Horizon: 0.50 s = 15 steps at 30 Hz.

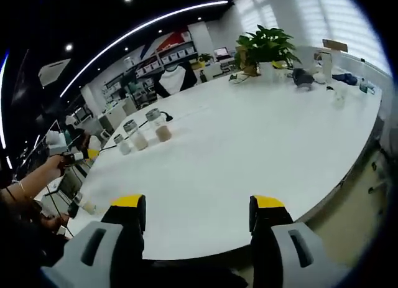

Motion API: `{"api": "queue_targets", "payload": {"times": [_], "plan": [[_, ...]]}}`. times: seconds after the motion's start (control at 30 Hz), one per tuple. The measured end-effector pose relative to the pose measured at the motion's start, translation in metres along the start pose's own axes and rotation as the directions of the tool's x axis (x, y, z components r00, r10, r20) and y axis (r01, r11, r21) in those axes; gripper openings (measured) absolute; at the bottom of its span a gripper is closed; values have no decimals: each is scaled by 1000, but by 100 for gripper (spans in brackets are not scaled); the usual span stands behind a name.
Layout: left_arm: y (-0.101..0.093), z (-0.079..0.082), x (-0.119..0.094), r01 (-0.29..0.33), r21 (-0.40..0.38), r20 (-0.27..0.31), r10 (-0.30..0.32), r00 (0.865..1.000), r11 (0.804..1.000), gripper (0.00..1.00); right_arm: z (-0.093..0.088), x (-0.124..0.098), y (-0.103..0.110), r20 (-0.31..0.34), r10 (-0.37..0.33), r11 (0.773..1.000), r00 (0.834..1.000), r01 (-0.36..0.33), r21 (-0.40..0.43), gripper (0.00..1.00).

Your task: Rotate the seasoning bottle until the label or dispensing opening points toward the visible target arrow and the bottle remains upright within the marked orientation range

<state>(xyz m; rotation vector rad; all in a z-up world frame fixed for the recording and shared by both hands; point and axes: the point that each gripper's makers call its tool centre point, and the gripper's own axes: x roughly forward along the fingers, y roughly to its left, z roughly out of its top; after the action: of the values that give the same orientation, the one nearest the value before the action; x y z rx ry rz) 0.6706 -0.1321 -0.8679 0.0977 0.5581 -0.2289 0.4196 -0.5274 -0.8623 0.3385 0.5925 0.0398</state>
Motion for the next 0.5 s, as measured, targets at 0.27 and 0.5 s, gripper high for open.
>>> {"api": "queue_targets", "payload": {"times": [0.27,0.5], "plan": [[-7,18,33,41,35,5,-41,999,999,88,11,12,11,4,23,999,1000,-22,-44,67],[-7,25,58,76,48,-24,-75,997,996,87,34,33,55,-4,208,968,978,-206,-142,68]]}}
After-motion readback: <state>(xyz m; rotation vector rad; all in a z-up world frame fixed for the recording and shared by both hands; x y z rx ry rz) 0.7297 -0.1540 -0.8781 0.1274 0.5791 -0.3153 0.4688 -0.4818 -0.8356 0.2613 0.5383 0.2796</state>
